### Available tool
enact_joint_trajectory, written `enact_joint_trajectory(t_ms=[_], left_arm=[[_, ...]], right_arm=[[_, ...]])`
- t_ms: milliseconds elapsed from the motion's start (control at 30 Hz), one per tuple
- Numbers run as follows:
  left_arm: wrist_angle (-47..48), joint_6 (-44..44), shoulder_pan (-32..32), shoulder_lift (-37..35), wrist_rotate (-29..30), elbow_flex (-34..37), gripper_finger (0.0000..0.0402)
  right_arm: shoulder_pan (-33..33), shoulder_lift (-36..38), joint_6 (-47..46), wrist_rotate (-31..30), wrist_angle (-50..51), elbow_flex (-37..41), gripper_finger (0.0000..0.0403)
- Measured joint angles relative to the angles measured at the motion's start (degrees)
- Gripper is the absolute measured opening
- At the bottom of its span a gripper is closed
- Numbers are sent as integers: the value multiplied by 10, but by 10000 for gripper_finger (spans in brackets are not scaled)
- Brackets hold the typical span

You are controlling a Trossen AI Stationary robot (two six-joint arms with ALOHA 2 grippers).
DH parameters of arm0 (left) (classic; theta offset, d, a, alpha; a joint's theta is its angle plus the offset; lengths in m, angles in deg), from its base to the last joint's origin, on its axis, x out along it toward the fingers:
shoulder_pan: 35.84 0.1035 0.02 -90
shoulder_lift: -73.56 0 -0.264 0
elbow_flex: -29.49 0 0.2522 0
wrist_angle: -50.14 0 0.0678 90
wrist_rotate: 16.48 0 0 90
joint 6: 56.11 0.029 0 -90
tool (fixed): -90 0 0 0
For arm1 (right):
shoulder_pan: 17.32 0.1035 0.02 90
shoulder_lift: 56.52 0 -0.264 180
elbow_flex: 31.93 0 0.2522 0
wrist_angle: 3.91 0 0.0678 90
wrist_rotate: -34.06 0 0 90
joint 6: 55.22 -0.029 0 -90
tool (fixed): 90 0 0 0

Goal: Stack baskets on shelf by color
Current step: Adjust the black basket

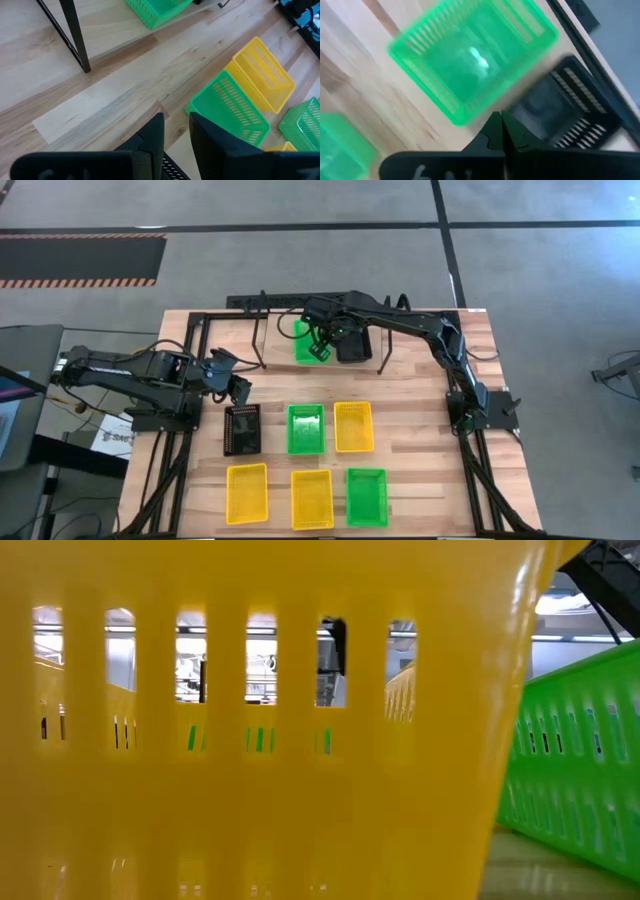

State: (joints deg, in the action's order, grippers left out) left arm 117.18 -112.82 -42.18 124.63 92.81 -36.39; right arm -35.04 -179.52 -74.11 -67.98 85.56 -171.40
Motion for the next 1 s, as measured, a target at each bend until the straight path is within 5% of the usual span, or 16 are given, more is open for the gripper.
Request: enact_joint_trajectory(t_ms=[267, 1000], left_arm=[[0, -1, 0, 0, 0, 0, 77], [0, -1, 0, 0, 0, 0, 77]], right_arm=[[-34, 0, -38, -64, 107, 17, 0], [-98, -1, -44, -45, 19, 133, 0]])
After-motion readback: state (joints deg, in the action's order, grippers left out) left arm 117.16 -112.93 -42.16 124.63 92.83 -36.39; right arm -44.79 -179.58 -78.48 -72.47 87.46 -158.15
